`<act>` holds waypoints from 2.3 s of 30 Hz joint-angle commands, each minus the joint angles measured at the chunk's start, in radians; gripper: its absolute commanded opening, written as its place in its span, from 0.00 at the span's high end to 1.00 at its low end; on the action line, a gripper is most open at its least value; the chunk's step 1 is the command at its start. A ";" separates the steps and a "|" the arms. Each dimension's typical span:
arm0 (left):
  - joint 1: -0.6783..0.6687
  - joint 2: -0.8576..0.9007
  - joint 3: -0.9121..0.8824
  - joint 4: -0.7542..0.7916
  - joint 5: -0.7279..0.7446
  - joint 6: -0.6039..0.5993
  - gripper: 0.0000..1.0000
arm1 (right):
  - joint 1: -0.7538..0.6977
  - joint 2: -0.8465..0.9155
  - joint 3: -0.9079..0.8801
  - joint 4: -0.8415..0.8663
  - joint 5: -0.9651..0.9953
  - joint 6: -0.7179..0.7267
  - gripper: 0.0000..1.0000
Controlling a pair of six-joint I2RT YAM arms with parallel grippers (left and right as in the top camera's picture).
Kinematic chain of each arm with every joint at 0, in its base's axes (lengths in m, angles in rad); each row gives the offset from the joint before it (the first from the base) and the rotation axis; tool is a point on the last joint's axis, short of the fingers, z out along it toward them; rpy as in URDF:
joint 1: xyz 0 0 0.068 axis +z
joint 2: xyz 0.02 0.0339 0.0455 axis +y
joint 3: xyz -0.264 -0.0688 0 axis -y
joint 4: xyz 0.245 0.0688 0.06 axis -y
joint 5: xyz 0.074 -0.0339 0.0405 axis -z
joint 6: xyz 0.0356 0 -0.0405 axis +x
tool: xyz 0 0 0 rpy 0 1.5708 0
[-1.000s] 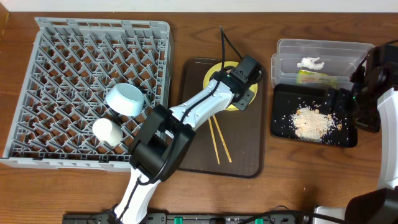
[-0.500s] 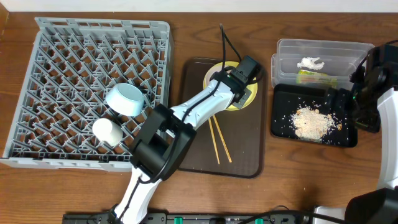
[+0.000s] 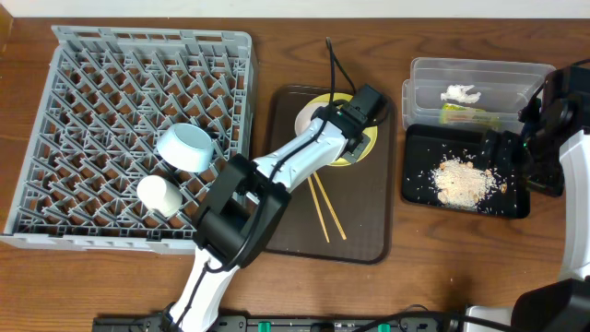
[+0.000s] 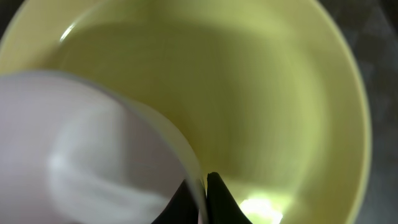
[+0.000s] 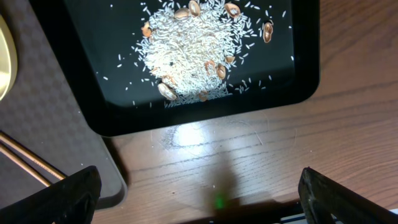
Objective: Sort waste into correct bins and load items into the dishwasher
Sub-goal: 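Lift the white bowl with the left gripper and carry it to the rack, then set the white bowl tilted in the rack and open the left gripper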
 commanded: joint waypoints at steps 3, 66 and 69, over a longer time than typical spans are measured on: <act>0.013 -0.189 0.013 -0.079 -0.013 0.007 0.92 | -0.005 -0.018 0.008 0.000 -0.005 0.011 0.01; 1.171 0.011 0.010 -0.194 1.278 -0.017 0.28 | -0.005 -0.018 0.008 -0.016 -0.004 0.009 0.01; 1.198 -0.013 0.010 -0.197 1.277 -0.017 0.25 | -0.005 -0.018 0.008 -0.017 -0.004 0.006 0.01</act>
